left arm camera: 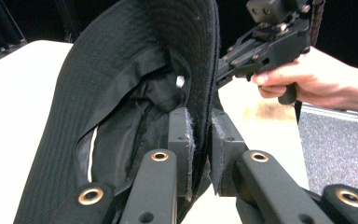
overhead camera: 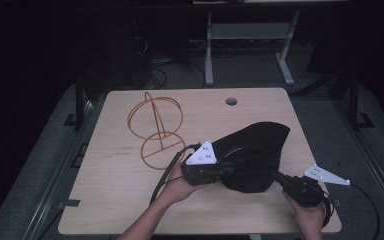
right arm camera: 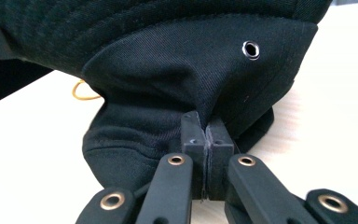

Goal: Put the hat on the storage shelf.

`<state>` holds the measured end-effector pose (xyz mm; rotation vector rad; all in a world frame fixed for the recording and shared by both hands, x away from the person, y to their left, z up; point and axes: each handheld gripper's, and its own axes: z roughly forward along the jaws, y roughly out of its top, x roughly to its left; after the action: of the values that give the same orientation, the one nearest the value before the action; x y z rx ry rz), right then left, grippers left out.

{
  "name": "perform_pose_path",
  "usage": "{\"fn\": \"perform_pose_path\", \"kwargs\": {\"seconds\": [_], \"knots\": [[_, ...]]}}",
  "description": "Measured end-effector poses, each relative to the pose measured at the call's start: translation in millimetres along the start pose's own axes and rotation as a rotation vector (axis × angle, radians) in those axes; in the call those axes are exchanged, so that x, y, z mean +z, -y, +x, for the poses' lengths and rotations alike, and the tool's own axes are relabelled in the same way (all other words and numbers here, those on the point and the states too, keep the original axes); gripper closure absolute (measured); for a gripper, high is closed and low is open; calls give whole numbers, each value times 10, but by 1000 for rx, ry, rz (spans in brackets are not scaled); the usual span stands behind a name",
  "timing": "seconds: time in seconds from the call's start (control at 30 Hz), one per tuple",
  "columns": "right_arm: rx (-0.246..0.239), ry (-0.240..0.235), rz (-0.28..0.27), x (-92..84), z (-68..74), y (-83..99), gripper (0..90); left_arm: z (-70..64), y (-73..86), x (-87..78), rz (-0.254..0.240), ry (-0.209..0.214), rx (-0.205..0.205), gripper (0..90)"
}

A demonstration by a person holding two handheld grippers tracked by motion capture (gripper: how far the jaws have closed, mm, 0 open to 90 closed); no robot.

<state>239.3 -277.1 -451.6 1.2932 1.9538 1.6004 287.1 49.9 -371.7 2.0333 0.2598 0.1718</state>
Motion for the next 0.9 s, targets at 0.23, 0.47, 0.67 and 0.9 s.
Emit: {"fn": "perform_pose_path", "kwargs": {"seconds": [0.23,0.47,0.67,0.9], "knots": [[-73,8,-22,-80,72,-92,896,-12,-3,-44,14,-17,14,762],[-138,20,-37,-169,133,-191,896,-25,-7,-114,37,-30,33,710],[-173,20,-40,-237,137,-281,896,-27,2,-161,55,-37,38,678],[-204,16,-39,-281,156,-382,896,-44,22,-189,65,-36,41,657]]}}
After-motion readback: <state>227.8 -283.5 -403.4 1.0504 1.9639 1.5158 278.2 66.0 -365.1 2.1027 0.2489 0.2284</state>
